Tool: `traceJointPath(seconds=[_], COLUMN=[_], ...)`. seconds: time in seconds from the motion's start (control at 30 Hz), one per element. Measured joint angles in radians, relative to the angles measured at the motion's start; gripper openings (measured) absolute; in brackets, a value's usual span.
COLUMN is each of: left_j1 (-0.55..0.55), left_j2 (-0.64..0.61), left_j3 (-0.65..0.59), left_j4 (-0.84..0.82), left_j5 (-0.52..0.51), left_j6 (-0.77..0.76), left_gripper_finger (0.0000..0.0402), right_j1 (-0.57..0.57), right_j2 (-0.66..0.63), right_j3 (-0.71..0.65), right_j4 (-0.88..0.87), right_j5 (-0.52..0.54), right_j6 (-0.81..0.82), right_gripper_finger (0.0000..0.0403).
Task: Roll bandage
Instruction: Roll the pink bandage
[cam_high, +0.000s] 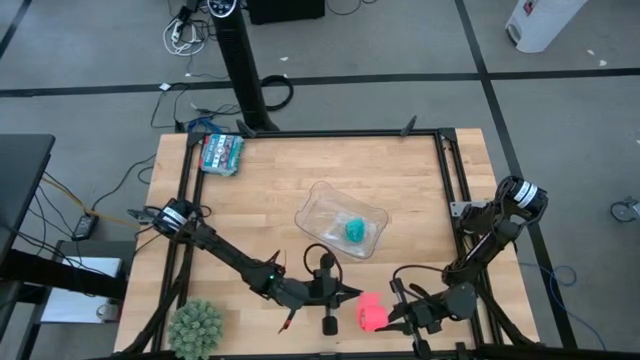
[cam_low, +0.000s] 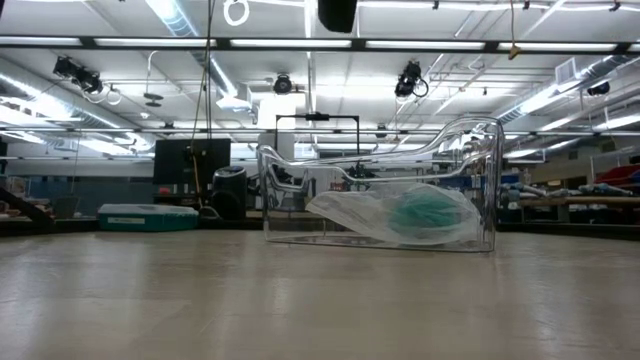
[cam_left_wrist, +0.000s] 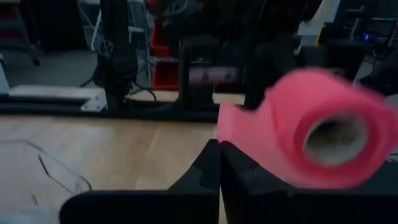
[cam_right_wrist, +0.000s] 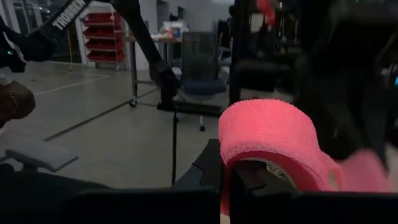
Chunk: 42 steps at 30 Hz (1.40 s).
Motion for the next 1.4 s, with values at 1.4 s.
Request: traceJointPath(seconds=[1.4], left_j1=[-0.006], left_j2=[0.000], left_j3=[0.000], left_j4=[0.063], left_j5=[0.089], left_j6=[0.048], left_gripper_finger=[0.0096], right_j1=[-0.053], right_j2=[0.000], right_j3=[0.000], right_j4=[-0.134], right_j5=[0.142], right_j6=[0.107], right_gripper_finger=[0.0004])
